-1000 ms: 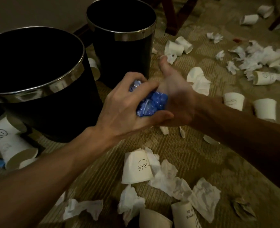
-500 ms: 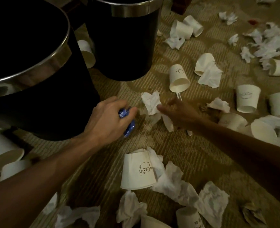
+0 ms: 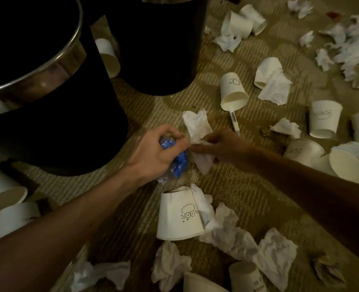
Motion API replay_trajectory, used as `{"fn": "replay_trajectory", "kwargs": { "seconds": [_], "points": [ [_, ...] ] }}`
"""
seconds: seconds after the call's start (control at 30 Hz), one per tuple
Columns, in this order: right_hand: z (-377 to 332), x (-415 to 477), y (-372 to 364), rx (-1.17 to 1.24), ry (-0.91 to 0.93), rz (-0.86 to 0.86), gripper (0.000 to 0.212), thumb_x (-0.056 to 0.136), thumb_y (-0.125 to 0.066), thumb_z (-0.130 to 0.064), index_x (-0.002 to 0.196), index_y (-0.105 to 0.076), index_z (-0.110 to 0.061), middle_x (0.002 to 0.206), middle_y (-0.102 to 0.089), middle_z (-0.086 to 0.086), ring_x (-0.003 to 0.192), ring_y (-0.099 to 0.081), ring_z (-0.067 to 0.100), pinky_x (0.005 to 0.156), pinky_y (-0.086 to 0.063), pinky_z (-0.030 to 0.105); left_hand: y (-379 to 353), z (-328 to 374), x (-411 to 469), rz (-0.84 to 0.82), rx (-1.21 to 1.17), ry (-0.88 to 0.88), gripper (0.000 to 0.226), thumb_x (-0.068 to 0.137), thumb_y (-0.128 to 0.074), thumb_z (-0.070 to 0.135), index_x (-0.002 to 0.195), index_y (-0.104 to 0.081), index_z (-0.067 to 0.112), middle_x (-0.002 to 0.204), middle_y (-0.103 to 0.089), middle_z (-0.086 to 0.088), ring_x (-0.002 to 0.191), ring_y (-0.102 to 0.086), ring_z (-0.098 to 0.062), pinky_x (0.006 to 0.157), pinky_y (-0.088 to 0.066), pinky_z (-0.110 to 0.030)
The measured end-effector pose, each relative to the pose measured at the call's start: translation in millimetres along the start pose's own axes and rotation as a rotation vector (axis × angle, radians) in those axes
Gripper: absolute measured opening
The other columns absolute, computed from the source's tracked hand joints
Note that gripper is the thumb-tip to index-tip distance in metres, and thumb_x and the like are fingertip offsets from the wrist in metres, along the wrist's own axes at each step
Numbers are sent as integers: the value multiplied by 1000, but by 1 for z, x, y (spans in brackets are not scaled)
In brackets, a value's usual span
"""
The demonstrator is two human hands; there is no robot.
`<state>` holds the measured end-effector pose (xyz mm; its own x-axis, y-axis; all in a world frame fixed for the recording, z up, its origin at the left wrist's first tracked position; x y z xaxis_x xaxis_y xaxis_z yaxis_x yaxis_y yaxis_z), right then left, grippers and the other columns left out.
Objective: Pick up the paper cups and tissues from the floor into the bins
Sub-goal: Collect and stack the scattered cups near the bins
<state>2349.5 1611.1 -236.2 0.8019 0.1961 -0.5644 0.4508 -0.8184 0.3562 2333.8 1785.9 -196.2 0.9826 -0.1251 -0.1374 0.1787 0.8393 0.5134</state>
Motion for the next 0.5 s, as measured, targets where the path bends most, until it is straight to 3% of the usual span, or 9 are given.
{"fn": "replay_trajectory", "kwargs": {
  "seconds": [0.1, 0.17, 0.23, 0.3, 0.37, 0.43, 0.5],
  "points": [
    [-15, -3, -11, 316, -30, -153, 33, 72, -73, -34, 94, -72, -10, 95, -74, 8, 91, -70, 21, 84, -57, 37, -4, 1, -3, -87, -34, -31, 50, 89, -66, 44, 136, -52, 36, 113, -54, 34, 93, -49, 29, 76, -36, 7],
    [-25, -6, -15, 476, -43, -246, 30, 85, -66, -23, 109, -67, -5, 103, -73, 11, 94, -70, 21, 81, -59, 35, -6, 8, -3, -138, -91, -68, 59, 92, -65, 38, 146, -42, 34, 134, -48, 26, 112, -46, 23, 89, -33, 6],
    [-32, -10, -15, 585, -74, -297, 27, 94, -55, -16, 118, -61, -5, 103, -72, 11, 88, -71, 19, 70, -59, 30, -7, 16, -4, -151, -110, -104, 55, 93, -65, 32, 145, -45, 30, 142, -49, 16, 122, -49, 10, 99, -38, -5],
    [-36, -14, -13, 649, -90, -339, 28, 91, -55, -22, 114, -62, -7, 99, -72, 9, 82, -71, 16, 65, -57, 28, -6, 20, -7, -101, -80, -125, 42, 93, -65, 30, 134, -60, 24, 129, -64, 5, 113, -60, -1, 96, -46, -16],
    [-37, -17, -13, 652, -98, -390, 44, 85, -58, -38, 114, -64, -6, 104, -72, 11, 88, -71, 18, 70, -57, 29, -4, 24, -10, -21, -33, -147, 26, 91, -68, 30, 112, -71, 15, 103, -70, 0, 90, -64, -4, 79, -49, -17],
    [-35, -16, -11, 616, -133, -385, 65, 83, -55, -55, 118, -63, -1, 111, -70, 15, 96, -70, 23, 74, -58, 31, -2, 23, -9, 35, 34, -163, 21, 87, -71, 32, 88, -69, 11, 84, -67, 0, 74, -59, -4, 64, -41, -10],
    [-30, -8, -1, 603, -163, -250, 66, 88, -49, -61, 112, -65, -1, 103, -71, 15, 88, -72, 23, 66, -59, 29, 2, 17, -7, 97, 121, -146, 32, 84, -73, 40, 75, -62, 11, 72, -61, 2, 66, -54, -4, 57, -36, -10]
  ]
}}
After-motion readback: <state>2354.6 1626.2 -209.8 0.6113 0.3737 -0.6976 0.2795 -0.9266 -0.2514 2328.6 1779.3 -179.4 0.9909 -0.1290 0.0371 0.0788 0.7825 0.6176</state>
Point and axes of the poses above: each hand's wrist, its own x-axis towards the middle knuckle, its own y-axis out of the back of the hand, z = x × y, the point moved 7 cm from there along x, towards the middle knuckle
